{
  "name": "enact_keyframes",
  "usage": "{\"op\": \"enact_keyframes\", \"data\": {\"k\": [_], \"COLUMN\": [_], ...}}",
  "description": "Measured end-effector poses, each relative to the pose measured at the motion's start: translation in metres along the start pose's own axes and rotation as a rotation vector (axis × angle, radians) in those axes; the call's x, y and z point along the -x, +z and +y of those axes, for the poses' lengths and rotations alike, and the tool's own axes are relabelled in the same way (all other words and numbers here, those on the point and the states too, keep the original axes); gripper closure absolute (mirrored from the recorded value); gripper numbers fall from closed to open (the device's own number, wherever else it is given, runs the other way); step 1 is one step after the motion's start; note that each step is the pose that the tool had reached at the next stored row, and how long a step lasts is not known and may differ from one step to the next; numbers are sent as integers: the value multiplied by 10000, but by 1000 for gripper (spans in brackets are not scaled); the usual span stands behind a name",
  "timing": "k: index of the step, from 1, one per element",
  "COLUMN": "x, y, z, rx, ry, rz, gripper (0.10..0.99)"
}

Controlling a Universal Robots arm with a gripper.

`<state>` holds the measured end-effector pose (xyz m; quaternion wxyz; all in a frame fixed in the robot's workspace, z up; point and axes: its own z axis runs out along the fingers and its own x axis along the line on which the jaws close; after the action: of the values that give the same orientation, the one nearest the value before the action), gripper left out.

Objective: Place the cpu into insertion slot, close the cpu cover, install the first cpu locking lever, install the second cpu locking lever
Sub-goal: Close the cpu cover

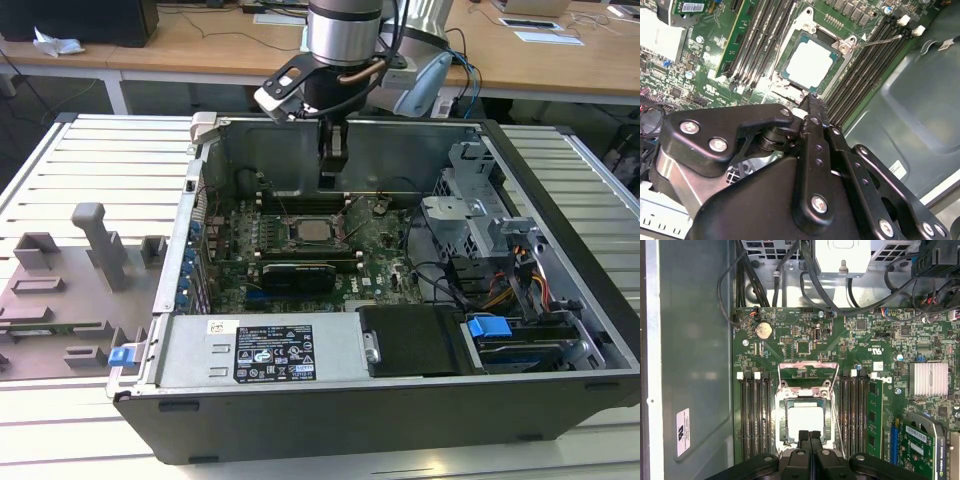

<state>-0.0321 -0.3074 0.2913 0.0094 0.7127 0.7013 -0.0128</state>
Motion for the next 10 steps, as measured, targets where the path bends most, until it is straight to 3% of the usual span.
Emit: {"op": "enact_keyframes", "data": {"k": [4,7,10], "x": [-1,-5,-7], "y": [0,0,-1], "z": [66,280,377], "rx": [0,-8,-13], "ry": [1,1,0], "rz": [1,1,-3], "gripper": [980,980,980]}}
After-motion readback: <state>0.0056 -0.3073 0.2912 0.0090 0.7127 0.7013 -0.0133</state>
